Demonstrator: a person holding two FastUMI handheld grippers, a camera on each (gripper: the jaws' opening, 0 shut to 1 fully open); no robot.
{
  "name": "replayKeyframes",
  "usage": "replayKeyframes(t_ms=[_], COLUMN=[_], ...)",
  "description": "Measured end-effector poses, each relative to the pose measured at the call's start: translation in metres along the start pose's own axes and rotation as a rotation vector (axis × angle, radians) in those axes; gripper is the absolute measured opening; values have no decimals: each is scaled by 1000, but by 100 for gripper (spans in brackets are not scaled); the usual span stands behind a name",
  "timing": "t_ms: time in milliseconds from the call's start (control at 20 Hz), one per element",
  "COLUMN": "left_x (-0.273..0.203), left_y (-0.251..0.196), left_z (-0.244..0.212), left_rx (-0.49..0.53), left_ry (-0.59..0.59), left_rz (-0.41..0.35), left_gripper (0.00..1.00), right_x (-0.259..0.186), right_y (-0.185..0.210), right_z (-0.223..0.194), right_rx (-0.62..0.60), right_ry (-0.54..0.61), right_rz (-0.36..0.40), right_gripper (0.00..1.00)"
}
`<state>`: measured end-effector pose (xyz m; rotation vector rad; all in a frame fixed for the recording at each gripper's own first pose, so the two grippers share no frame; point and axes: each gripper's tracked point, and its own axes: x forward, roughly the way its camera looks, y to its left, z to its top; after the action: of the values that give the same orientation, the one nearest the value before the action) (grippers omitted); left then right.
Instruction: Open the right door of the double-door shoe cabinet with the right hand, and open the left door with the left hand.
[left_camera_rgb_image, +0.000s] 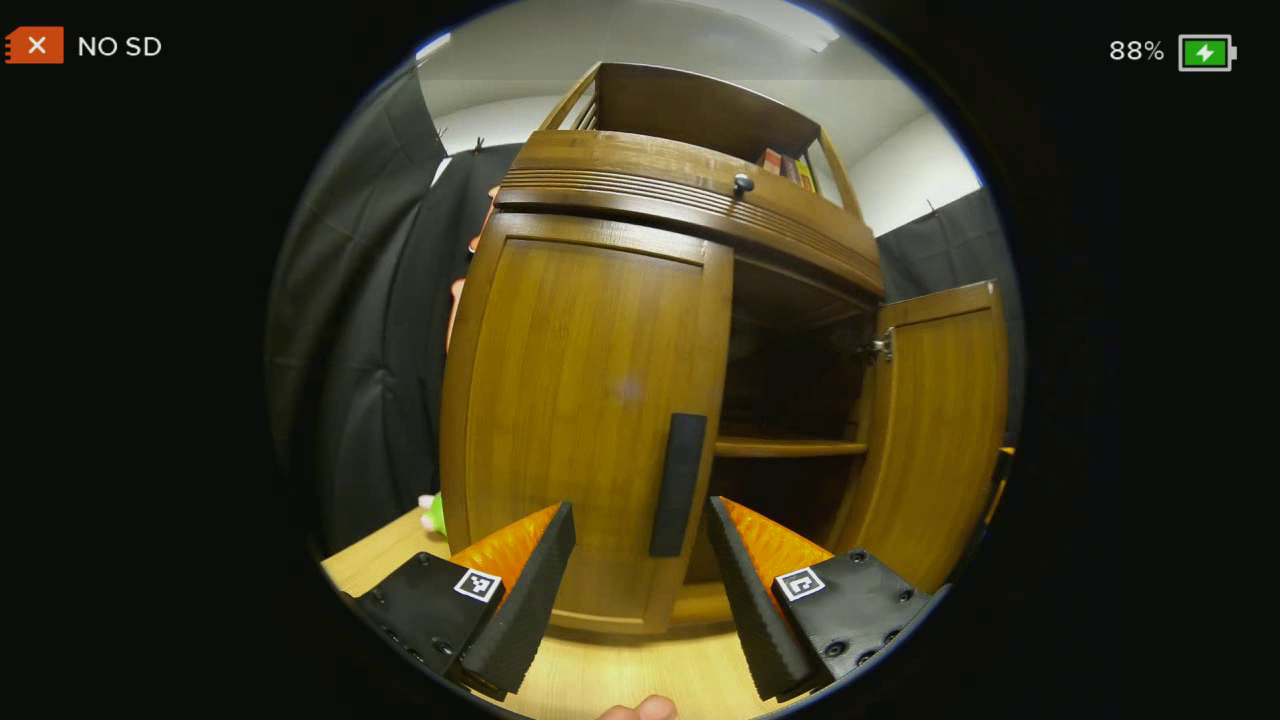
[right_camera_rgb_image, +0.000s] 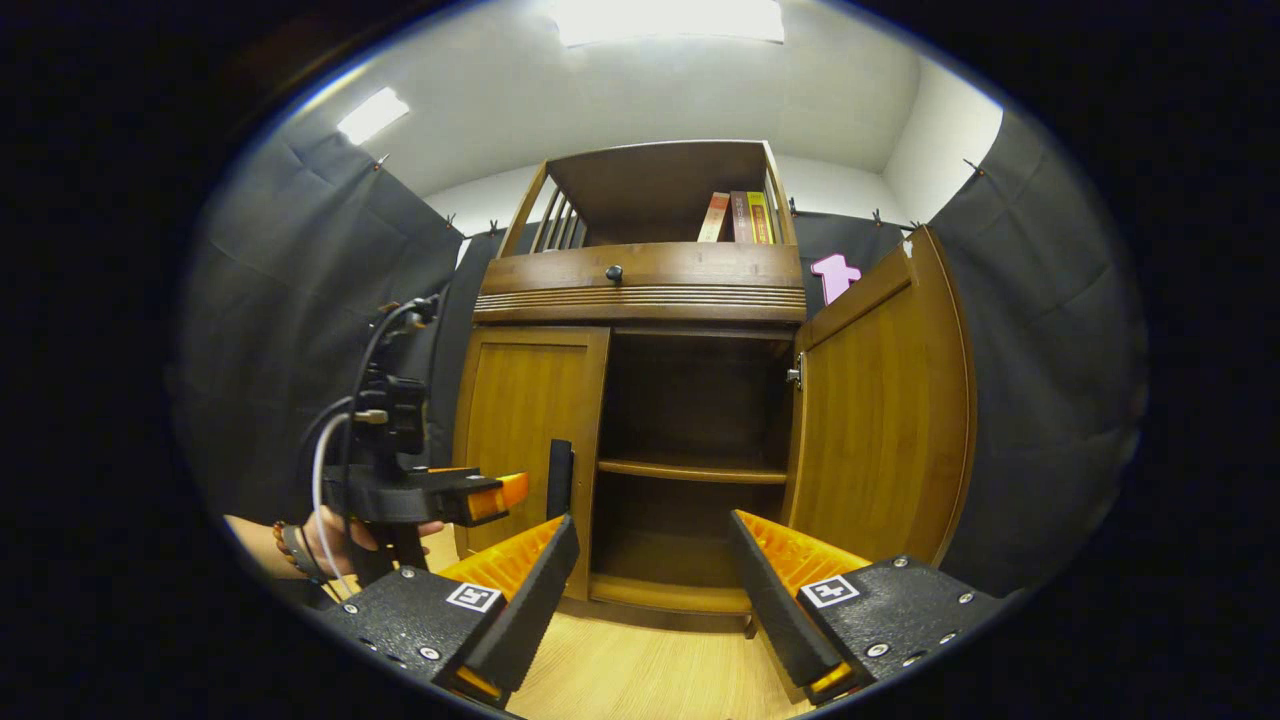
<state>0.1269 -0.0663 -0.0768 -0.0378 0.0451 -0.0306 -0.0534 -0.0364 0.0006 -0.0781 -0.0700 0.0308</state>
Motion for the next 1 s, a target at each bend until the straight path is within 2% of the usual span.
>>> replayKeyframes(t_ms=[150, 250, 500, 550, 650, 850, 1000], left_x=[33, 50, 82, 86, 85, 88, 88], left_y=[-8, -15, -7, -14, -15, -16, -15], left_z=[2, 6, -23, -24, -18, -13, -15], left_rx=[64, 64, 56, 30, 35, 118, 85], left_ry=[-30, -66, 2, -4, -19, -9, -4], left_rz=[2, -13, 37, 6, 8, 4, 3], left_gripper=[81, 80, 81, 81, 82, 80, 83], right_x=[-1, -3, -3, -2, -3, -2, -6], right_y=[-6, -6, -19, -21, -23, -25, -22], right_z=[-4, -10, -17, -15, -16, -19, -17], right_rx=[25, 40, 38, 46, 55, 63, 81], right_ry=[5, 19, 37, 30, 34, 40, 32], right_rz=[11, 34, 32, 32, 35, 29, 38], right_gripper=[93, 93, 93, 93, 93, 93, 93])
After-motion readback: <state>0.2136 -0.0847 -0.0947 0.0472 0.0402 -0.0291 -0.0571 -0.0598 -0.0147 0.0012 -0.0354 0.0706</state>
